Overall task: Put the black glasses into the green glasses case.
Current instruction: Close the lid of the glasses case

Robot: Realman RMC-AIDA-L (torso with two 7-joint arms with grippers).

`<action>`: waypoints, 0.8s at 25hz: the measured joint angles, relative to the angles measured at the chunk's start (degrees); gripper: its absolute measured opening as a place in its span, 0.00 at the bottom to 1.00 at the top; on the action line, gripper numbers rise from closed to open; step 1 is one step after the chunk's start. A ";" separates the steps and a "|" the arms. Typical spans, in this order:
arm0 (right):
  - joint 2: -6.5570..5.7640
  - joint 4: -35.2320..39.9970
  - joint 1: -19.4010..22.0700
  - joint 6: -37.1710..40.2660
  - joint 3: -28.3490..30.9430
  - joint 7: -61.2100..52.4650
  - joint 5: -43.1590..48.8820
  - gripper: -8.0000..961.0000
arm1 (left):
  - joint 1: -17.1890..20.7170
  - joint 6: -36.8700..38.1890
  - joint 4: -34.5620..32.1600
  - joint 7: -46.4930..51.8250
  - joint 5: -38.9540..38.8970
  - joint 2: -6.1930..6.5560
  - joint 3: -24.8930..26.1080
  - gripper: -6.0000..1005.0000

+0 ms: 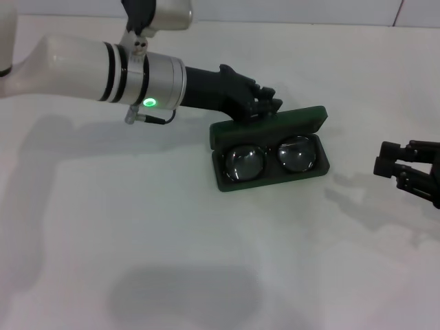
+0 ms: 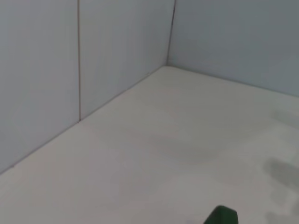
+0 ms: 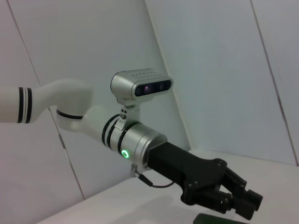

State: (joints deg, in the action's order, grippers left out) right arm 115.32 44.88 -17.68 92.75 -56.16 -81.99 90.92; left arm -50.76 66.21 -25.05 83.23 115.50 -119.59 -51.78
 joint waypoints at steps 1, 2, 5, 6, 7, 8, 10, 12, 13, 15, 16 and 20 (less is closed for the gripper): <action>-0.06 -0.55 -0.25 -0.13 0.11 0.00 0.29 0.32 | 0.08 -0.10 0.09 0.12 0.02 0.00 -0.38 0.23; -0.12 -1.01 -0.44 -0.31 0.20 0.01 0.56 0.32 | 0.24 -0.19 0.15 0.24 0.04 0.00 -0.62 0.23; -0.16 -1.88 -0.82 -0.92 0.22 0.09 0.98 0.32 | 0.49 -0.24 0.67 0.31 0.06 -0.05 -0.71 0.23; -0.17 -1.89 -0.81 -0.98 0.20 0.10 1.00 0.32 | 0.53 -0.24 0.84 0.32 0.06 -0.05 -0.71 0.23; -0.17 -1.90 -0.82 -1.05 0.15 0.10 1.01 0.32 | 0.54 -0.27 0.93 0.32 0.04 -0.06 -0.71 0.23; -0.18 -1.90 -0.82 -1.16 0.09 0.11 1.03 0.32 | 0.54 -0.28 1.05 0.33 0.02 -0.06 -0.72 0.23; -0.19 -1.92 -0.83 -1.38 0.05 0.12 1.04 0.31 | 0.54 -0.30 1.34 0.57 -0.08 -0.07 -0.94 0.22; -0.21 -1.94 -0.84 -1.58 0.14 0.13 1.05 0.32 | 0.49 -0.30 1.42 1.53 -0.08 -0.08 -1.76 0.22; -0.23 -1.94 -0.85 -1.60 0.23 0.14 1.05 0.33 | 0.48 -0.30 1.43 2.06 -0.09 -0.09 -2.45 0.22; -0.28 -1.96 -0.85 -1.62 0.28 0.15 1.05 0.34 | 0.45 -0.29 1.43 3.02 -0.11 -0.10 -4.14 0.22; -0.29 -1.96 -0.86 -1.64 0.29 0.16 1.05 0.34 | 0.45 -0.29 1.45 3.20 -0.11 -0.11 -4.60 0.22; -0.29 -1.99 -0.69 -1.67 0.34 0.17 1.04 0.36 | 0.51 0.20 1.91 3.51 -0.14 -0.13 -6.35 0.21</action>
State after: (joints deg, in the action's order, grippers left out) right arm 115.04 42.89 -18.37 91.07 -55.82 -81.82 91.96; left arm -50.25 66.41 -23.13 86.74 115.35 -119.72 -58.13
